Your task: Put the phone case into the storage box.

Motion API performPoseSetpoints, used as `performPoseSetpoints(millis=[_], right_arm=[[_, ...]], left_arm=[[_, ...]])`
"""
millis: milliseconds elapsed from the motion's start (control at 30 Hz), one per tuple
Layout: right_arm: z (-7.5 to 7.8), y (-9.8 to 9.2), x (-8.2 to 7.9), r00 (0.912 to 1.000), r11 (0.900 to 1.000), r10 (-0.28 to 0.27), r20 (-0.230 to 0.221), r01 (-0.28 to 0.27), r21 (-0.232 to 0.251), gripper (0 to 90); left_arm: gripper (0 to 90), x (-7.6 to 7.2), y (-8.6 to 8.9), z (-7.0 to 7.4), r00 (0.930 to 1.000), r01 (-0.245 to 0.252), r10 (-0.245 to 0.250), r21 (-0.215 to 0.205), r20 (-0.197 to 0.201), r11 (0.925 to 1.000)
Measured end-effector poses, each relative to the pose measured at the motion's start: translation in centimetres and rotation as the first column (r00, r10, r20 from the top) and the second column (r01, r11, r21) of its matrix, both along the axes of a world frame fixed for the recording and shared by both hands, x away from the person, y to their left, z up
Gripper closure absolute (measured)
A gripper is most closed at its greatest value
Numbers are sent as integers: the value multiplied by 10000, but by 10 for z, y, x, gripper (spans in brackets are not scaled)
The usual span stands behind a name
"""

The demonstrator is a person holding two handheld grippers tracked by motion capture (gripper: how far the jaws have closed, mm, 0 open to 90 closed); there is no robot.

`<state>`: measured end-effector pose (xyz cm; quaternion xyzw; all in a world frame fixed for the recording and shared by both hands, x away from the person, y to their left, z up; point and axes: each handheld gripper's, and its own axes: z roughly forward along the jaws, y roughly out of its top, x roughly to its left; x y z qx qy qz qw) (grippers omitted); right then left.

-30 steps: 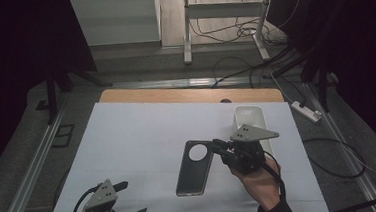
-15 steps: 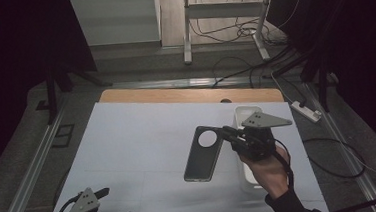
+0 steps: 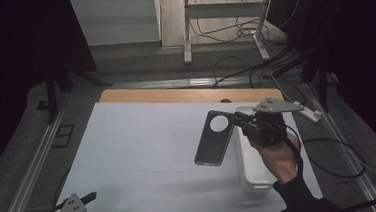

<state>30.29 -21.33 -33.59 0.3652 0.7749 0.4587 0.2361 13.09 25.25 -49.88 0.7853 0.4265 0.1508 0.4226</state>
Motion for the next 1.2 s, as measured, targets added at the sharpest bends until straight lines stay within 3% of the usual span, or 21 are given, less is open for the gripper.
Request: performPoseSetpoints(millis=[533,1200], right_arm=[[12,-19,22,9976,9980,-613,326,618,-133,794],[20,-57,58,9824,9833,-1638,900,1699,-652,795]], left_arm=[[0,1,-2,-1,9998,90,-85,213,-203,9997],[0,2,-1,-1,9996,133,-130,141,-233,9998]])
